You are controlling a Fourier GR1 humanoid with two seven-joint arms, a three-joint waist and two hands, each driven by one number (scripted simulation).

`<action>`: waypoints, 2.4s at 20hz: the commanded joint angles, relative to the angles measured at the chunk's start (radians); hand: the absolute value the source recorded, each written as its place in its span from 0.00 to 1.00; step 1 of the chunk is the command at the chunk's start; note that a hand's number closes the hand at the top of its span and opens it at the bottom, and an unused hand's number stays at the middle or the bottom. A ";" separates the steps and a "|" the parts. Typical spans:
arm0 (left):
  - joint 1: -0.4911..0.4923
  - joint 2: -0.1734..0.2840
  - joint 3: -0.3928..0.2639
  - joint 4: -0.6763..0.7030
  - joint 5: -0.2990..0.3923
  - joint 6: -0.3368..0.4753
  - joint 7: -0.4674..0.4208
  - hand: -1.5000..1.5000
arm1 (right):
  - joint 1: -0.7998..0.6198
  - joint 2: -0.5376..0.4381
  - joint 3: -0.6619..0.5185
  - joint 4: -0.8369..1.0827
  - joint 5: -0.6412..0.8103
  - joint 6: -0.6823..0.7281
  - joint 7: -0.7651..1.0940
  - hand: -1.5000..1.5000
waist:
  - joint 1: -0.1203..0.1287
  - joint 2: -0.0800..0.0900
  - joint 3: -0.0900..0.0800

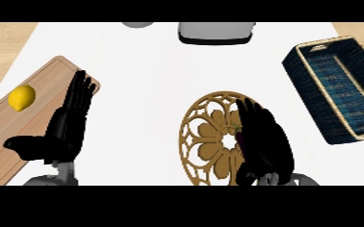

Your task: Pick the eggplant from the placemat and place it in the basket

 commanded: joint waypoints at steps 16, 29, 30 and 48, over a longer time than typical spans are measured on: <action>0.034 -0.062 -0.009 0.006 -0.066 -0.005 -0.024 0.50 | 0.146 0.119 -0.081 0.062 0.153 0.088 -0.010 0.00 | -0.001 0.000 0.001; -0.023 -0.085 0.027 -0.029 -0.080 -0.027 0.060 0.50 | 0.111 0.208 -0.199 0.249 0.256 0.034 -0.171 0.00 | 0.002 0.001 0.001; 0.001 -0.028 0.109 0.017 -0.027 -0.093 -0.006 0.50 | 0.217 0.175 -0.162 0.193 0.282 -0.023 -0.189 0.00 | 0.000 0.001 0.001; 0.006 -0.073 0.064 -0.019 -0.073 -0.093 -0.013 0.50 | -0.044 0.257 -0.511 0.457 0.312 -0.062 -0.037 1.00 | 0.035 0.031 0.003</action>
